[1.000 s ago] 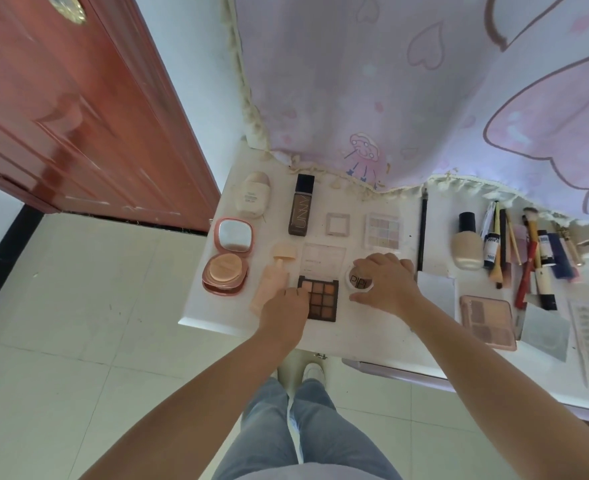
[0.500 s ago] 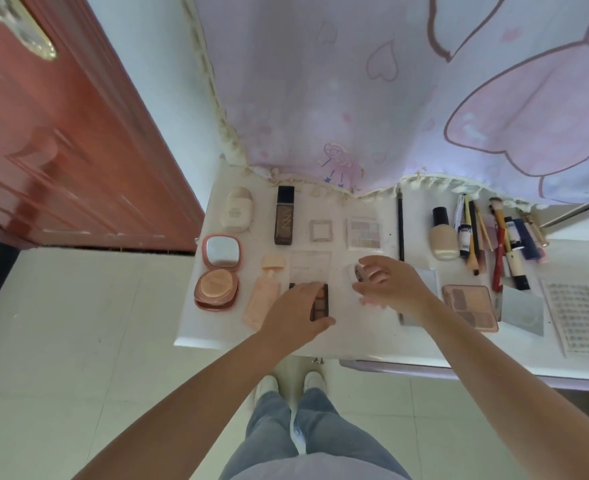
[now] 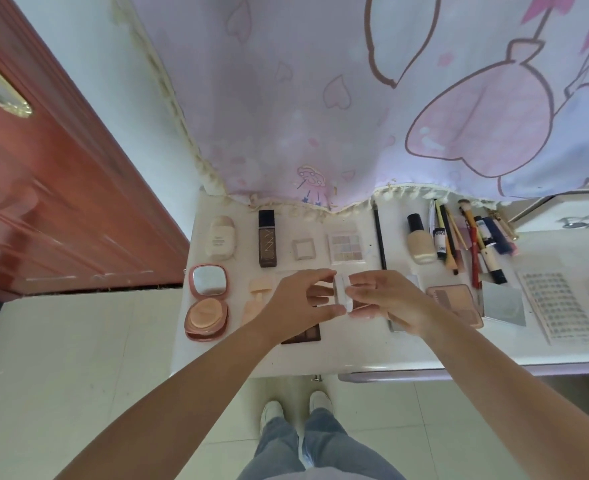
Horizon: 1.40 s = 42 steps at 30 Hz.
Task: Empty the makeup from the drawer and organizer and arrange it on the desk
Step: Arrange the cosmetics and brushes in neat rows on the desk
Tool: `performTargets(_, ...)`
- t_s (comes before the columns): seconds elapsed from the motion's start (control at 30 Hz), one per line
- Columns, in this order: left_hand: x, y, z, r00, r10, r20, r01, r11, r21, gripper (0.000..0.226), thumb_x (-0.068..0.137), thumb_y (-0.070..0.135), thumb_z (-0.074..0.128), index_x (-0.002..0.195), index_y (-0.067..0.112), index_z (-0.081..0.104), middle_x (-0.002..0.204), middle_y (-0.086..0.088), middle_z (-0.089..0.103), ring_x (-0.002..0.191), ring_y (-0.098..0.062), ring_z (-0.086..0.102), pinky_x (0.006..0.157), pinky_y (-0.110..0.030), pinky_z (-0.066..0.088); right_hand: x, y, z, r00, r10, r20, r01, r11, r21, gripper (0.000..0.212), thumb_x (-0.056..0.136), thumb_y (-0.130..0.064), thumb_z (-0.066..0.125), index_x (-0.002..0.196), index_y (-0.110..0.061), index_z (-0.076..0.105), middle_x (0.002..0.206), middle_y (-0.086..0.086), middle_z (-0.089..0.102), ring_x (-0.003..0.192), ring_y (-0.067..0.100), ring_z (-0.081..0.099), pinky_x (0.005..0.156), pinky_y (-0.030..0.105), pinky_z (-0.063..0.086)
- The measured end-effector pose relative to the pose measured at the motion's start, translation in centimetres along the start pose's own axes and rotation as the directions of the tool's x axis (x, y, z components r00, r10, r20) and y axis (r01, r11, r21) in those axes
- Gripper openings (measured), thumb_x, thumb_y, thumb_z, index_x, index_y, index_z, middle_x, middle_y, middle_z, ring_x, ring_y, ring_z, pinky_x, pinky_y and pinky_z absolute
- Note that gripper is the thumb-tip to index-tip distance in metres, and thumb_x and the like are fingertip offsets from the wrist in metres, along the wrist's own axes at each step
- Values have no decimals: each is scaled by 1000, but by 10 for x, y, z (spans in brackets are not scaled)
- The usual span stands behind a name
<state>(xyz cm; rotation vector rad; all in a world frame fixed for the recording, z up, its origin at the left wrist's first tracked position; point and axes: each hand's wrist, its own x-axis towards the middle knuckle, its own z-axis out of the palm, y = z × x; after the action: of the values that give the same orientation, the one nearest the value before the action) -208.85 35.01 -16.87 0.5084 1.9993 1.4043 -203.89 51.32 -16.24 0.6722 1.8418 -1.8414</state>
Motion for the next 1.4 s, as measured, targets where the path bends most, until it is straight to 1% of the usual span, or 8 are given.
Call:
performTargets(0.37,-2,-12,-7,999,-33,28,33,999,8,59,68,0,76,123,8,56,111,2,59,94,-9,61,83,-13,50,-6,11,12,992,-113,62,108,992,68,24,84,3,55,98,-14,66,87,-2,73,88,16,68,85,29,55)
performTargets(0.63,-1,-14,-11,997,81,-20,-80,996,39,56,66,-2,77,118,5,57,101,9,57,83,6,60,82,-7,48,-9,6,16,991,-115,68,106,986,127,28,86,-6,54,112,-12,60,106,6,67,100,21,64,91,31,52)
performTargets(0.73,-2,-11,-16,987,161,-14,-158,981,115,51,68,3,77,115,4,58,97,16,55,84,17,57,84,-3,46,-8,-3,15,989,-92,117,68,979,191,22,85,-15,52,105,-13,62,93,1,72,87,13,69,82,24,55)
performTargets(0.83,-3,-9,-19,974,227,19,-226,954,196,50,70,11,77,115,5,56,103,9,56,93,4,59,89,-5,43,-8,-8,16,991,-73,109,51,981,189,16,91,-9,48,94,-15,62,74,-2,72,68,7,68,75,23,57)
performTargets(0.97,-4,-7,-20,929,363,76,-369,889,272,50,68,40,63,112,24,46,105,12,59,101,-10,54,89,5,35,-10,-14,14,987,-62,147,41,989,142,17,91,-8,47,93,-11,64,77,2,70,70,11,68,77,26,57)
performTargets(1.13,1,-7,-21,879,458,135,-472,795,382,48,73,42,58,112,22,40,104,5,55,94,-11,52,84,-26,46,-14,-14,8,978,-85,188,58,988,146,16,85,-12,51,93,-10,65,86,6,70,78,14,69,76,24,57)
performTargets(1.27,1,-12,-20,884,440,159,-467,816,340,48,72,42,58,111,23,40,106,5,51,95,-11,52,88,-9,42,-17,-8,11,977,-108,186,83,987,137,24,78,-16,54,100,-8,62,94,10,68,84,20,67,80,26,56)
performTargets(1.4,-1,-21,-18,904,398,157,-428,827,366,49,70,44,57,111,21,45,99,0,64,94,-10,52,84,-17,44,-16,-1,15,981,-105,165,85,988,126,24,89,-3,46,108,-9,59,96,9,67,87,19,66,84,28,55)
